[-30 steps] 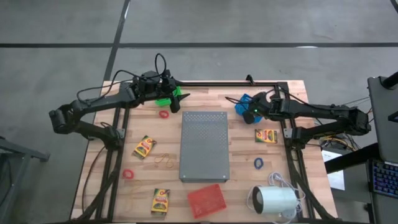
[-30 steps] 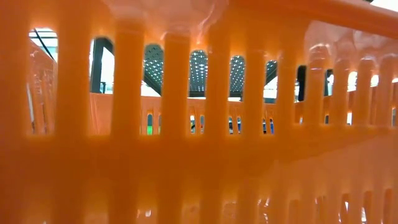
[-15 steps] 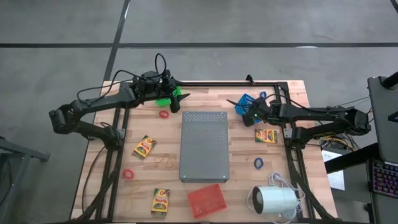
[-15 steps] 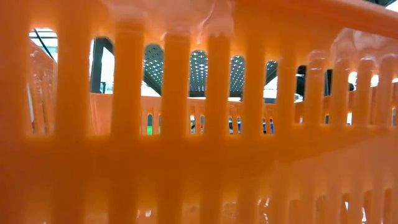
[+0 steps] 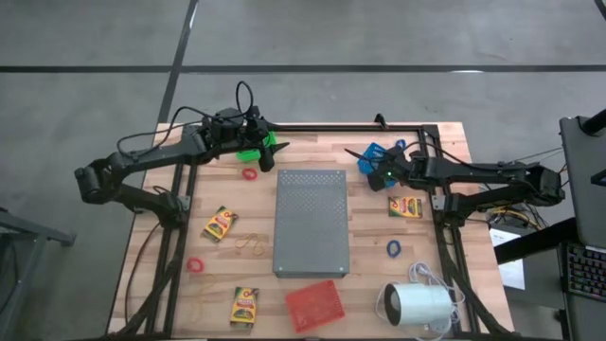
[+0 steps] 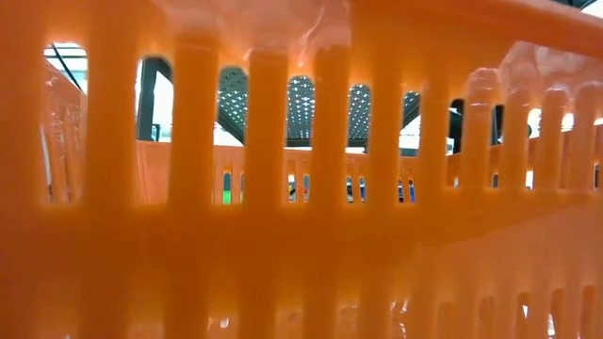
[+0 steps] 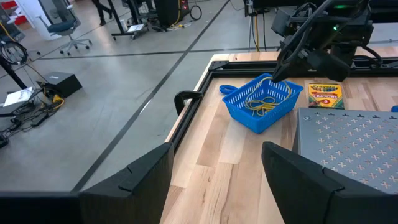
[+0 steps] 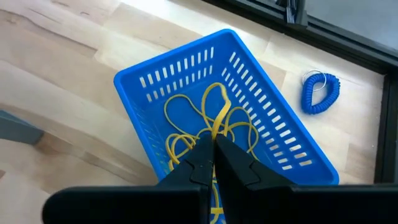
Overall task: Pick & Place Office Desk Supplies
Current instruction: Put the top yellow rubber band into the blue basket
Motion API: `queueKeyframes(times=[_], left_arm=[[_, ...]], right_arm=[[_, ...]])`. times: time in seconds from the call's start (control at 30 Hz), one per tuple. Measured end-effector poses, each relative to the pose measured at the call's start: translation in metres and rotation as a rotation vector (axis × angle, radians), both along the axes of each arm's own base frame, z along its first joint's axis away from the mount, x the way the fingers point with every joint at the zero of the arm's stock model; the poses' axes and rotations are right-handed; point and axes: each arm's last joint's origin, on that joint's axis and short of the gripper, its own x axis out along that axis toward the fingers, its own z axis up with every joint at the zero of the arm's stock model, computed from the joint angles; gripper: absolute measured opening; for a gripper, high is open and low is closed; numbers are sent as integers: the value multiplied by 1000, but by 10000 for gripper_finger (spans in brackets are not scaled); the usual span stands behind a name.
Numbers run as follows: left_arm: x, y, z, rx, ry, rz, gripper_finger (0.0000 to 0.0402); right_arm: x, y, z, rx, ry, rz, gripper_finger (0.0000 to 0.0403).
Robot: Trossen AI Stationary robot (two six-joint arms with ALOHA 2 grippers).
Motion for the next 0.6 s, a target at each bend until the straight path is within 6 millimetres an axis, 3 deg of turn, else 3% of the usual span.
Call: queueKeyframes(times=[0.6], left_arm=[[0,0,0,-1,1,0,247]], right_arm=[[0,0,-1,-4,9,11,15]])
